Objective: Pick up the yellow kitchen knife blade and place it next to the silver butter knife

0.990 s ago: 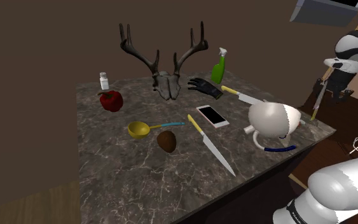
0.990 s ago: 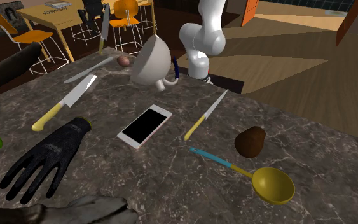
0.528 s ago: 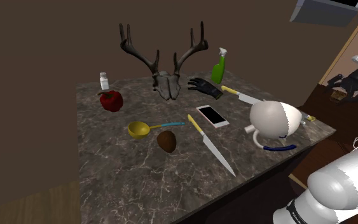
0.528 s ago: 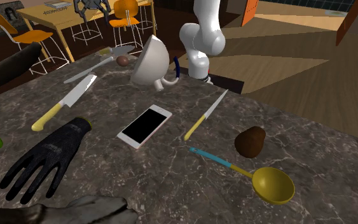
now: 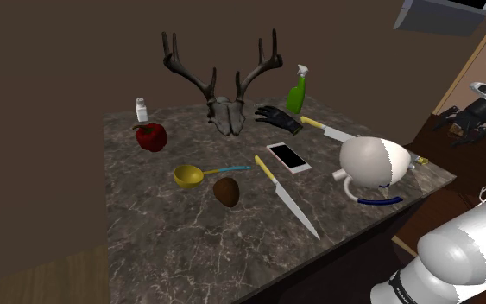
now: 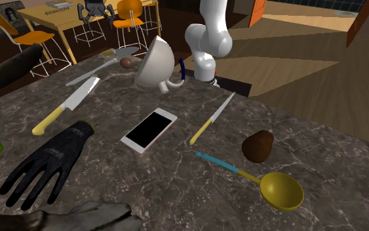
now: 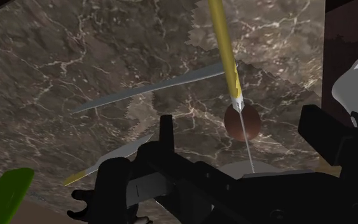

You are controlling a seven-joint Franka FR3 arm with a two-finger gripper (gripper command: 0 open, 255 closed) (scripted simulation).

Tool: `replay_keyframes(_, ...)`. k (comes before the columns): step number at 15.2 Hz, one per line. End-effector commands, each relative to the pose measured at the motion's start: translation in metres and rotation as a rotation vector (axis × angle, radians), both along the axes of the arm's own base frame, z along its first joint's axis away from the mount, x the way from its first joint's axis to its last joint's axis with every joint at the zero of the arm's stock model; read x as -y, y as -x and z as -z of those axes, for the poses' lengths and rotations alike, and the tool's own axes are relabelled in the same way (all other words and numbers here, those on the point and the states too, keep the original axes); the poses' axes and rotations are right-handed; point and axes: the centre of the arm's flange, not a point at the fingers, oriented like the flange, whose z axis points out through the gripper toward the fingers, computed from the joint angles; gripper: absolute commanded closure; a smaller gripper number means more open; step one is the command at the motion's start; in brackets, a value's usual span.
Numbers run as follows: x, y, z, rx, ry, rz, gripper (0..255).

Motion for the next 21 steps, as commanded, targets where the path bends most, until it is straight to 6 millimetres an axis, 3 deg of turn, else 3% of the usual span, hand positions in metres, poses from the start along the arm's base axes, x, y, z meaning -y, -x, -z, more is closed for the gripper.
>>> replay_keyframes(1, 0.0, 0.0, 0.001, 0.0, 0.0, 0.0, 0)
replay_keyframes(4, 0.0, 0.0, 0.001, 0.0, 0.0, 0.0, 0)
replay_keyframes(5, 0.0, 0.0, 0.001, 0.0, 0.0, 0.0, 255)
replay_keyframes(14, 0.0, 0.0, 0.001, 0.0, 0.0, 0.0, 255)
replay_keyframes(15, 0.0, 0.0, 0.001, 0.0, 0.0, 0.0, 0)
replay_keyframes(21, -0.066, -0.045, 0.03, -0.101, 0.051, -0.251, 0)
